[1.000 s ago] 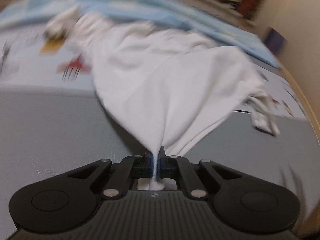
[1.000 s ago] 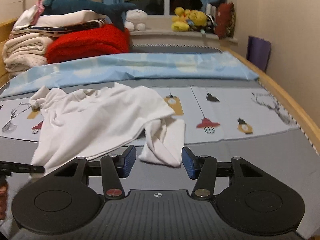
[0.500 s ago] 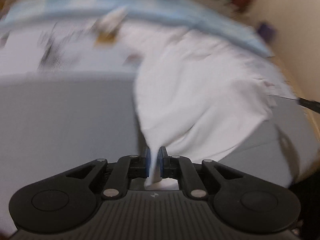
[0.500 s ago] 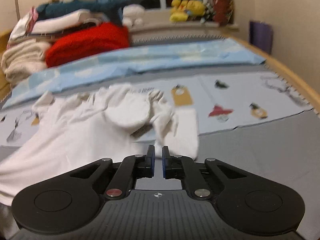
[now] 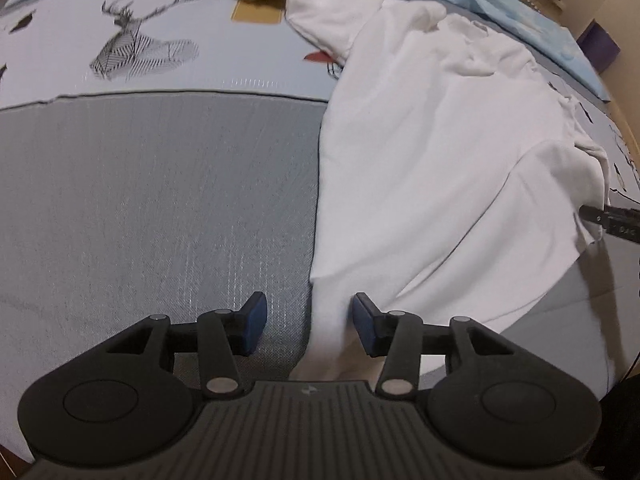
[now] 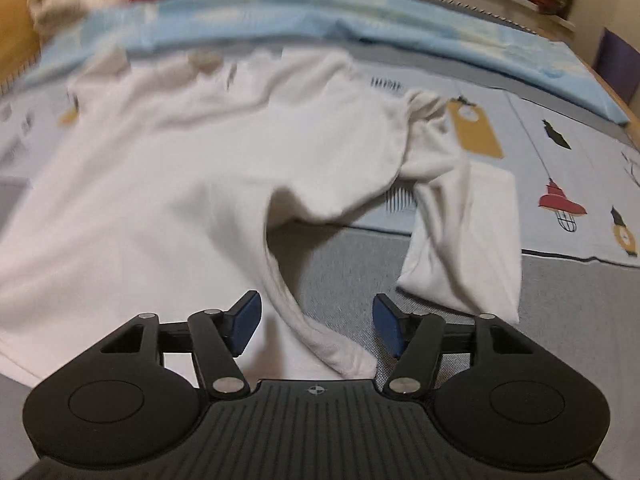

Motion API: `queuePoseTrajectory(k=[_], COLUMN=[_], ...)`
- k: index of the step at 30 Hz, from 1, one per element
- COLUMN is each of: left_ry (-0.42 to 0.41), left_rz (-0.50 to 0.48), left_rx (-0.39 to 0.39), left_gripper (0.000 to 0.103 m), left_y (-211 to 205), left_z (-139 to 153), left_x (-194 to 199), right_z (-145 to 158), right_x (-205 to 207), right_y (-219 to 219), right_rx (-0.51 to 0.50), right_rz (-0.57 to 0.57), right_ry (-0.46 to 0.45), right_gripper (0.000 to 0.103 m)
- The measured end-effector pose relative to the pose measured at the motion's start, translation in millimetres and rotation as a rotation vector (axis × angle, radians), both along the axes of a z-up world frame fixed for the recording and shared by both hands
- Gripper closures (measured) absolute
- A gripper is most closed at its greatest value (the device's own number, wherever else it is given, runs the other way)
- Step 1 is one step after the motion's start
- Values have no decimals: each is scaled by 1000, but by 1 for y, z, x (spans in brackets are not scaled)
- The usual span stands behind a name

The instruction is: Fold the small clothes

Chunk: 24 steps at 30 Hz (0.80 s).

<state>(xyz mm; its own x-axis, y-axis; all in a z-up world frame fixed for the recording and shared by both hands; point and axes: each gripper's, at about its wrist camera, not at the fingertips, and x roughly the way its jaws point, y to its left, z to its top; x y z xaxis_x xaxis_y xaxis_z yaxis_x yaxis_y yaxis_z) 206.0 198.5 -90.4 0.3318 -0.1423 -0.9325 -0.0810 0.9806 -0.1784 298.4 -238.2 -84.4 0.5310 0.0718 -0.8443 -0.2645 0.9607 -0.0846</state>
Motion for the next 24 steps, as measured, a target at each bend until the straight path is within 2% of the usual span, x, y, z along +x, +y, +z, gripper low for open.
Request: queuePoseTrajectory(k=[1, 2, 3, 4, 6, 8, 13, 16, 17, 19, 22, 24], left_ry=[3, 6, 12, 16, -1, -32, -109, -135, -129, -61, 49, 83], left_rz=[0, -5, -15, -26, -53, -76, -91, -141, -173, -244, -412, -490], left_rx=[-13, -26, -40, -44, -15, 21, -6, -6, 2, 34, 69, 128], left_gripper=[58, 65, 81, 93, 98, 99, 100, 100, 100, 100, 99, 97], left_y=[1, 1, 0, -1, -8, -17, -30, -37, -42, -51, -73, -89], left_z=[-1, -1, -3, -3, -1, 7, 33, 46, 46, 39, 28, 27], left_x=[0, 0, 0, -2, -5, -8, -25, -44, -49, -59, -76, -87], right_z=[-4, -6, -5, 0, 18, 38, 73, 82, 81, 73, 51, 41], right_x=[2, 3, 3, 1, -7, -21, -67, -95, -104, -117, -135, -141], right_y=[3, 4, 3, 1, -4, -16, -56, -88, -97, -112, -115, -112], right_rx=[-22, -26, -12, 7, 55, 103, 114, 159, 187, 193, 100, 33], right_rz=[7, 10, 8, 2, 2, 1, 31, 56, 69, 87, 147, 166], right_ry=[11, 25, 34, 23, -8, -27, -43, 8, 52, 138, 261, 292], right_gripper=[85, 98, 99, 100, 100, 100, 100, 100, 100, 100, 100, 98])
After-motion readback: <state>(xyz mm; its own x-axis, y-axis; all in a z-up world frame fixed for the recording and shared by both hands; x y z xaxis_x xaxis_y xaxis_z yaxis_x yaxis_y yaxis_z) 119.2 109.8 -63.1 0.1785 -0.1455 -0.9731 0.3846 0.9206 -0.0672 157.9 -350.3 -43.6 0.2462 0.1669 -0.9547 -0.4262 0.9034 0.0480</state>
